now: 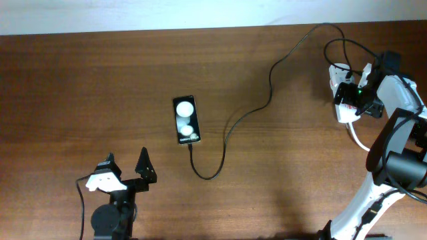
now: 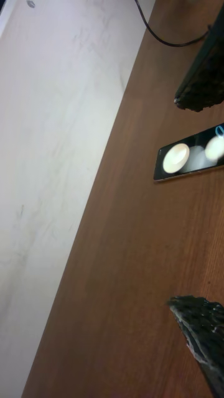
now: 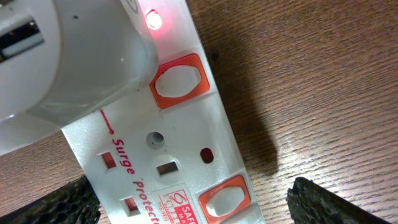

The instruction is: Plug charger to phone and switch on socket

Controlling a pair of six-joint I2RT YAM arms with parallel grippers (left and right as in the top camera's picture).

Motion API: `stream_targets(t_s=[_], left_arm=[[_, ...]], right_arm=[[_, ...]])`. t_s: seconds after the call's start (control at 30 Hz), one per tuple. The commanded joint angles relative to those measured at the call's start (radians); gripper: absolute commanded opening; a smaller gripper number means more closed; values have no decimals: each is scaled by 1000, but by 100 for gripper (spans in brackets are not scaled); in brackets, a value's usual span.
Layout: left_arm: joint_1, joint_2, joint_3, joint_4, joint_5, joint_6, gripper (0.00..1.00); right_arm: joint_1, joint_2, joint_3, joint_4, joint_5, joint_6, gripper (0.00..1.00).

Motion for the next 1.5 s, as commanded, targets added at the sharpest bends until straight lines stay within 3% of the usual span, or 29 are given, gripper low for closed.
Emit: stream_targets(t_s=[0.0,0.13,0.37,0.67,0.93,1.23,1.47], left_arm=[[-2,-7,-3,-2,-11,16,99],[-2,-7,-3,-2,-11,16,99],[-2,-7,-3,-2,-11,16,99],[-2,-7,-3,-2,-11,16,99],[-2,-7,-3,-2,-11,16,99],[-2,-7,-3,-2,-11,16,99],[-2,-7,-3,-2,-11,16,99]], right_arm=[[2,2,-5,1,20,-3,99],[2,-80,-5,1,20,-3,99],[2,-458,-5,0,20,-3,99],[2,-782,-5,0,20,-3,99],[2,-759,-13,-5,20,-3,99],[5,-950,-13,-23,20,-3,99],[241,-1062,-13,-23,20,-3,99]])
